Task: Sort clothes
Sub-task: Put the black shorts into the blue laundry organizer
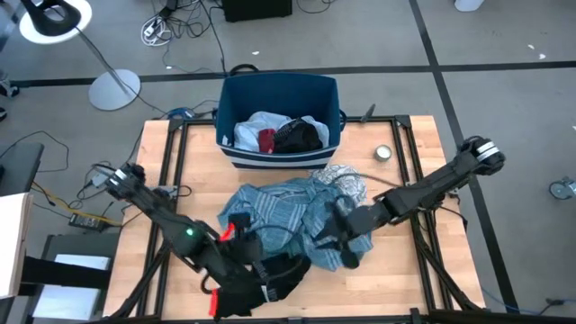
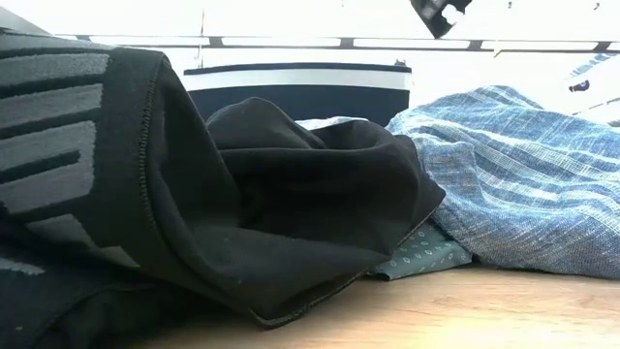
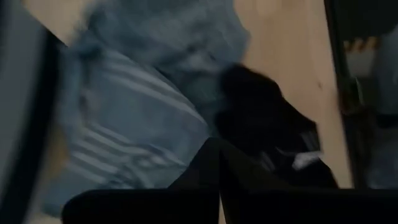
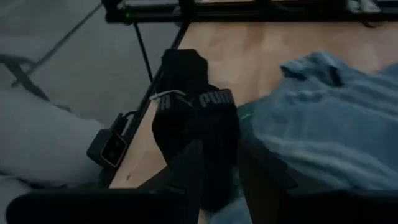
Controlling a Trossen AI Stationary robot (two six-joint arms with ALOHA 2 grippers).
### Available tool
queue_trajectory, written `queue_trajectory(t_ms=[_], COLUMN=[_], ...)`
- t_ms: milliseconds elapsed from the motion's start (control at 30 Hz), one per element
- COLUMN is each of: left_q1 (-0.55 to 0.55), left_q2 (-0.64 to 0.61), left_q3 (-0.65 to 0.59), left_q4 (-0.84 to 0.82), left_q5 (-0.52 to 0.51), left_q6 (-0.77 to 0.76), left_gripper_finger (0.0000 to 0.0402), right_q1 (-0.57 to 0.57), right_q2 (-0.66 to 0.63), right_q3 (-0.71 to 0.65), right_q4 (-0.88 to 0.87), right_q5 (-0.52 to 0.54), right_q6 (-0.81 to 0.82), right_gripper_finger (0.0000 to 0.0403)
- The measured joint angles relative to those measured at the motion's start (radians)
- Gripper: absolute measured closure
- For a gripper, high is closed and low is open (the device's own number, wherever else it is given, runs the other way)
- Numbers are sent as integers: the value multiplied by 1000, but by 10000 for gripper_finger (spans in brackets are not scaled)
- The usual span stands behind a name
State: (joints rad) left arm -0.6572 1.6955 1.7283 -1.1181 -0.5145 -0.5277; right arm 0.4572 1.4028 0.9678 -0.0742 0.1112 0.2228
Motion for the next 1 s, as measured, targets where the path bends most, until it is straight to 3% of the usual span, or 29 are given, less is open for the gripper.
queue_trajectory(t_ms=[133,267,400,700,1000], left_q1=[7,22,46,115,131], left_q2=[-45,-85,-153,-376,-537], left_q3=[0,-49,-201,-623,-869], left_q4=[7,82,276,643,858], left_q5=[-64,-76,-21,95,95], left_q6=[73,126,186,166,158], left_gripper_finger=[401,401,401,401,401], right_q1=[10,-7,-21,-91,-140], right_q2=[143,269,372,476,478], right_q3=[118,247,339,374,375], right_q4=[-54,-217,-328,-266,-259], right_q5=[-1,-3,-42,-282,-263], right_q6=[-46,-54,-47,-67,-88], right_gripper_finger=[300,295,285,277,282])
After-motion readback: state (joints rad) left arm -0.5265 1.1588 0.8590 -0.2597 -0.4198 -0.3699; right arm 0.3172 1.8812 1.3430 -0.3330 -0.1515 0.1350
